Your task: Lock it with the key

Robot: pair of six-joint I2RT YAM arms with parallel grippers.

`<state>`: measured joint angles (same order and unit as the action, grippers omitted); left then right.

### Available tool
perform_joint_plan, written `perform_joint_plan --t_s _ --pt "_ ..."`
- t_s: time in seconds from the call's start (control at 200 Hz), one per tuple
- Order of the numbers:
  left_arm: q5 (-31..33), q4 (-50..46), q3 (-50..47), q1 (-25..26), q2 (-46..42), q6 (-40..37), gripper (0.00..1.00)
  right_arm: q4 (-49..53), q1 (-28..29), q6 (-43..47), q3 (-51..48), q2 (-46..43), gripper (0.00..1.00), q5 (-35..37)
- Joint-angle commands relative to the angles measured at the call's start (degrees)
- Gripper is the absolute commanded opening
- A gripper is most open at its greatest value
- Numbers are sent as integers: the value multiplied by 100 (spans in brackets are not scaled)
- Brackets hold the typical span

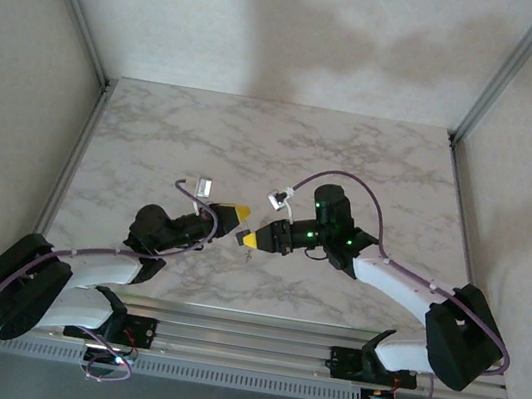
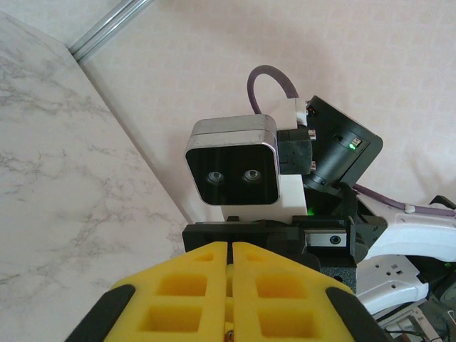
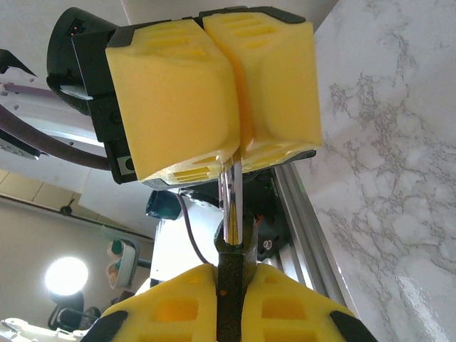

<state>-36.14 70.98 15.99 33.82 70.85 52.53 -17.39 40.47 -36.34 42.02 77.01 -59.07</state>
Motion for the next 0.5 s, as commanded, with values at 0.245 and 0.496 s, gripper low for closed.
perform_joint_plan --t_s 0.245,0.496 --pt "122 -111 -140 232 105 -335 0 -852 -107 -329 -49 -316 0 -477" --pt "120 56 -184 388 166 -349 0 -897 -136 -379 -78 -322 0 -465"
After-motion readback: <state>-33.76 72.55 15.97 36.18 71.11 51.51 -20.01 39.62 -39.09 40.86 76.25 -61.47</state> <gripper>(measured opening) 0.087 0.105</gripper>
